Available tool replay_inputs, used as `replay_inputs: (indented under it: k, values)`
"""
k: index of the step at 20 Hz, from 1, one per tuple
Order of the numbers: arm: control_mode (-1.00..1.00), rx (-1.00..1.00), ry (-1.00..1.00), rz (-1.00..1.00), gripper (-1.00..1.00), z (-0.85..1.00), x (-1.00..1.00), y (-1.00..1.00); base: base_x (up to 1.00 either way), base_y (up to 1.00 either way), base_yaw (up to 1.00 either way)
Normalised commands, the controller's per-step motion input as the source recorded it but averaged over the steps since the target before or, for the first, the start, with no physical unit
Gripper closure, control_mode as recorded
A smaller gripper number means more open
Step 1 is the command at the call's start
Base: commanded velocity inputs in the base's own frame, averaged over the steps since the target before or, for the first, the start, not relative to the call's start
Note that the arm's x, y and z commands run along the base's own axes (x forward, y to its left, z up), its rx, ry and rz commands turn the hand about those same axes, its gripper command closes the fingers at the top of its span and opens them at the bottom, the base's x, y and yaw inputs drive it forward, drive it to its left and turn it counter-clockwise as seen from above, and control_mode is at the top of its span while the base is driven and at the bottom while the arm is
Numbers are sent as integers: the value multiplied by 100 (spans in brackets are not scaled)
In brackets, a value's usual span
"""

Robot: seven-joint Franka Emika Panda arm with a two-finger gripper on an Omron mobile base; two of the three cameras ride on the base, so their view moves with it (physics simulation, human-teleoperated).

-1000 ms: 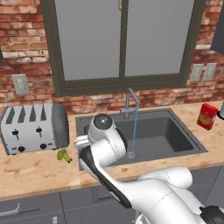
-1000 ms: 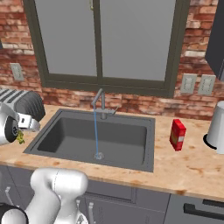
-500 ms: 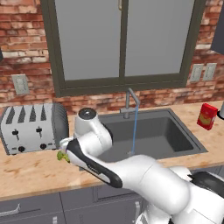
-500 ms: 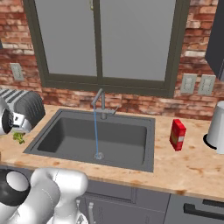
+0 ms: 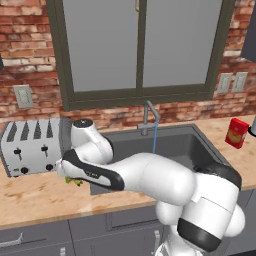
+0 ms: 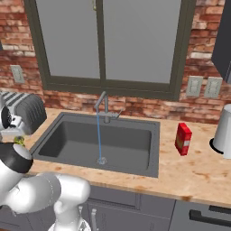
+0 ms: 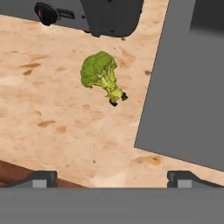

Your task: Turn on the sink faucet. Then move the broccoli from the counter to the sink. Turn off the sink. Move the vegetable from the sink to the pot next to the stove. Finally move the pot to the front left burner.

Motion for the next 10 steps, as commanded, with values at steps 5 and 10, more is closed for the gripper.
replay_inputs:
  k: [5, 10]
  values:
    - [-100, -3, 0, 4, -100, -42, 11, 7, 0, 0, 0]
    - [-100, 0, 0, 5, -100, -36, 19, 0, 0, 0, 0]
